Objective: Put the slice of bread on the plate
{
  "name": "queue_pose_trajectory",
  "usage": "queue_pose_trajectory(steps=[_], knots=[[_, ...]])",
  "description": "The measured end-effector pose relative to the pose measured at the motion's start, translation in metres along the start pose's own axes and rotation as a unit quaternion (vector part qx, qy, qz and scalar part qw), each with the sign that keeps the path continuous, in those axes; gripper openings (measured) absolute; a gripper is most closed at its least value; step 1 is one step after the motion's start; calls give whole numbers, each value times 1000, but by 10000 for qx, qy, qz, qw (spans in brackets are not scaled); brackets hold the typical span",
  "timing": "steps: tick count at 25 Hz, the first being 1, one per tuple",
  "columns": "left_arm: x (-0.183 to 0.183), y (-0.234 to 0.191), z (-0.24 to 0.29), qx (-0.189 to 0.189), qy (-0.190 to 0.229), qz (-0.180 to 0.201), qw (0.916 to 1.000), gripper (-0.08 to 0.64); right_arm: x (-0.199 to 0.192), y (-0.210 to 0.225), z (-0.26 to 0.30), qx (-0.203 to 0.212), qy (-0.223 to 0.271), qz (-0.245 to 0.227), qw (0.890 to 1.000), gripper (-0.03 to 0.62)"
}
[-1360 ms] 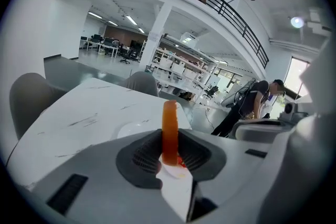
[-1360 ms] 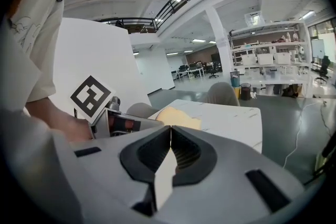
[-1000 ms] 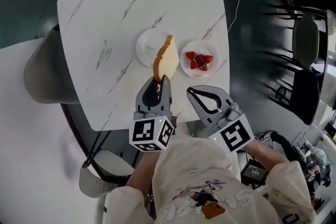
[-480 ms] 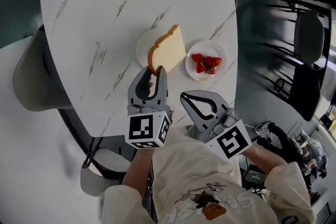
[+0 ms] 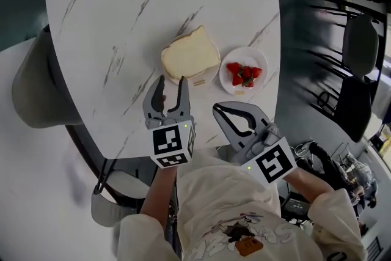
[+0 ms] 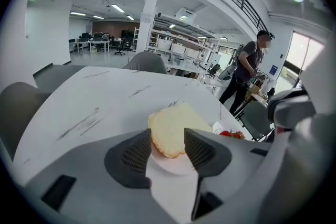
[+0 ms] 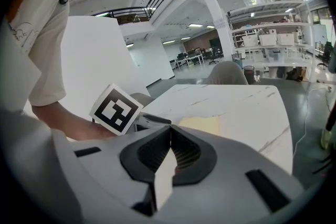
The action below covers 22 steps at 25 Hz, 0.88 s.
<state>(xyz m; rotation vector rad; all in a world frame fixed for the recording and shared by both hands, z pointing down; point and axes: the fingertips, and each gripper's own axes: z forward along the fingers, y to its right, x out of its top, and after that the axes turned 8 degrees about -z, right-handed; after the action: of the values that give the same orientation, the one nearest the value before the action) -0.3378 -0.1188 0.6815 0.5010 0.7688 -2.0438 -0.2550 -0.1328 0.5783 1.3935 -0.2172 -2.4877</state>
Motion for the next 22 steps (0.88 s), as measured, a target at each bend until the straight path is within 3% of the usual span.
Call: queue_pose_trajectory(steps=[16,22], knots=[[3,18,-19,52,166,55,9998,179,8,7,-17,-334,273,-265,9987,6],[7,44,-29,-228,64,-87,9997,178,15,8,-40,-473,403,-395,9973,6]])
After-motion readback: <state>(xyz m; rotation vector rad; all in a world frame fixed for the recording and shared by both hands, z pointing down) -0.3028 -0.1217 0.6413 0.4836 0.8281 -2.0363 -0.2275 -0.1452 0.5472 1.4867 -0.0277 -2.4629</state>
